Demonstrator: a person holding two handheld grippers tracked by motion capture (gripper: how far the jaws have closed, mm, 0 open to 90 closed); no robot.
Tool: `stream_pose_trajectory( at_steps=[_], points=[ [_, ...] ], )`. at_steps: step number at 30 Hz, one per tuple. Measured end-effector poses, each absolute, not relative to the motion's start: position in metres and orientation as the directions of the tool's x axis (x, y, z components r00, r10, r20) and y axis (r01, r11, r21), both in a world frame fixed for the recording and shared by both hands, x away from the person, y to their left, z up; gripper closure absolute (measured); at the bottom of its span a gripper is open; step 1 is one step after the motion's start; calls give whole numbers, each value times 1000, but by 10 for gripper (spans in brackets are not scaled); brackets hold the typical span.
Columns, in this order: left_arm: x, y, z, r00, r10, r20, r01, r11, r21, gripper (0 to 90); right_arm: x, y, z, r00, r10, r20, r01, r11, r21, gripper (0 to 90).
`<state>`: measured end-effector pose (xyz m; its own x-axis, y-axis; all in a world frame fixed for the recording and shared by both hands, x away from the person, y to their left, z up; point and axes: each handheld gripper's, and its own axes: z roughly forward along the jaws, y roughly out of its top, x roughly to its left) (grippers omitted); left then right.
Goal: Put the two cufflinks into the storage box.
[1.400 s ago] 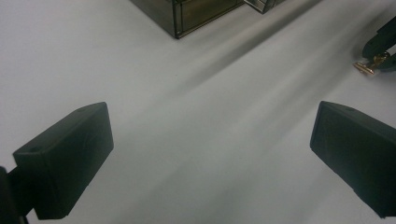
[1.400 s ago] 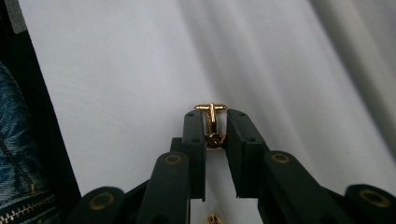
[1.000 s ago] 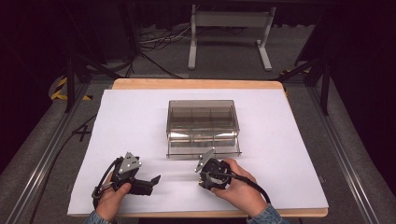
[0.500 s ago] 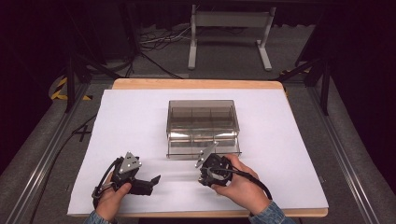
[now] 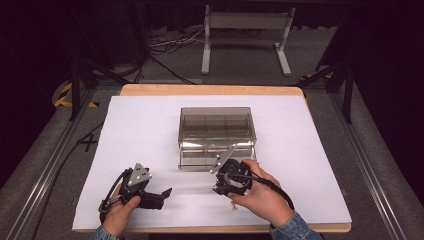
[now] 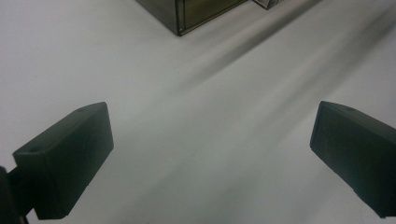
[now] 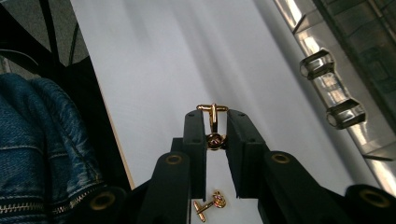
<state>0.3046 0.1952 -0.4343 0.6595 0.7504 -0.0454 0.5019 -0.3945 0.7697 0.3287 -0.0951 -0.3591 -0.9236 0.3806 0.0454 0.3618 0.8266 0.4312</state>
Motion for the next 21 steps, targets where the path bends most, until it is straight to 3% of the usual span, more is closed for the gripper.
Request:
stream_pose_trajectory(
  at_steps=[21],
  points=[
    [305,195,-434,662,748,-46,501,-396,770,2,330,-93,-327,-923,385,20,349,812,468,785]
  ],
)
